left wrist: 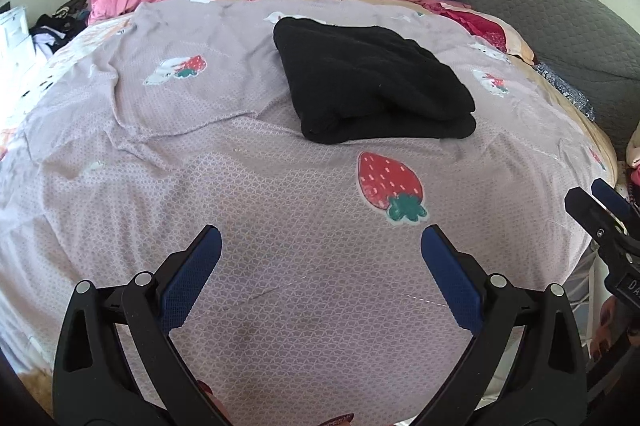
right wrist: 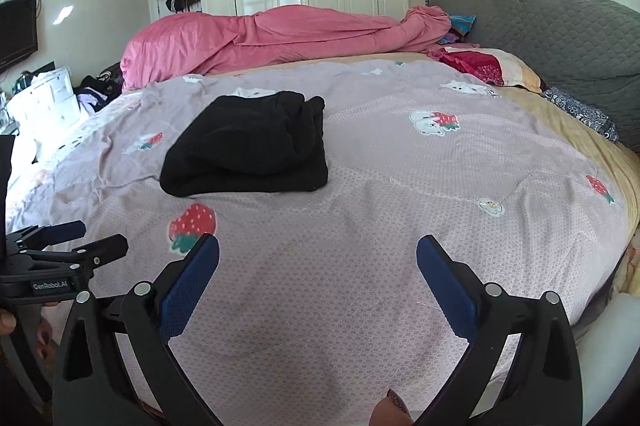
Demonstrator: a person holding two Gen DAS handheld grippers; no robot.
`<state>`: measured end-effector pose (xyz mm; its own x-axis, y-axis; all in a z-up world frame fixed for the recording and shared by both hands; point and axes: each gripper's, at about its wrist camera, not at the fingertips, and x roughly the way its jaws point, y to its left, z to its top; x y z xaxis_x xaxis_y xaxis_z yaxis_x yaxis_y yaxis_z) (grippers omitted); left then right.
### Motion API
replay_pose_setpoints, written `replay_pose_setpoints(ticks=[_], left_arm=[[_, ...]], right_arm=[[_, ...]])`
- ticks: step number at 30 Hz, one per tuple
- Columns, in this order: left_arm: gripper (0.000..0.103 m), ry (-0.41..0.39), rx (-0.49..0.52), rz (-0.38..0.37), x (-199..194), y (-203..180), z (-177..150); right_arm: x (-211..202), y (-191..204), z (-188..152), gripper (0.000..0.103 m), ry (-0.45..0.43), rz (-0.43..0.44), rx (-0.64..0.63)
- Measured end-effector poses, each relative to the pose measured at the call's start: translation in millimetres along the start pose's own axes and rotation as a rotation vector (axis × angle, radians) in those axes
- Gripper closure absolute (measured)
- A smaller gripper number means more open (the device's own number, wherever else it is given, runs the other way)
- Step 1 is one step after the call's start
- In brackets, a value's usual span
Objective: Fold small clothes
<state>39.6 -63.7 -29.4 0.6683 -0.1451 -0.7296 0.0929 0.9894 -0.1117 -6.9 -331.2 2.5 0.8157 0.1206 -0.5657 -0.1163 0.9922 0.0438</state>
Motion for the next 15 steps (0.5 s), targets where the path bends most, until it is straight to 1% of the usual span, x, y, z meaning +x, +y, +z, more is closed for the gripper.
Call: replay_pose_setpoints(ticks=[5,15], left_arm=[[0.009,0.019,-0.011,0.022,4.6,2.8,-2.7],[0.009,0.008,-0.012,0.025,0.1,3.1,-1.1]], right_arm=[[6.5,0.3,-4.1,0.004,0.019,-0.004,0.000],[3.0,1.8,-6.6,0.004,0.023,0.014,0.008]])
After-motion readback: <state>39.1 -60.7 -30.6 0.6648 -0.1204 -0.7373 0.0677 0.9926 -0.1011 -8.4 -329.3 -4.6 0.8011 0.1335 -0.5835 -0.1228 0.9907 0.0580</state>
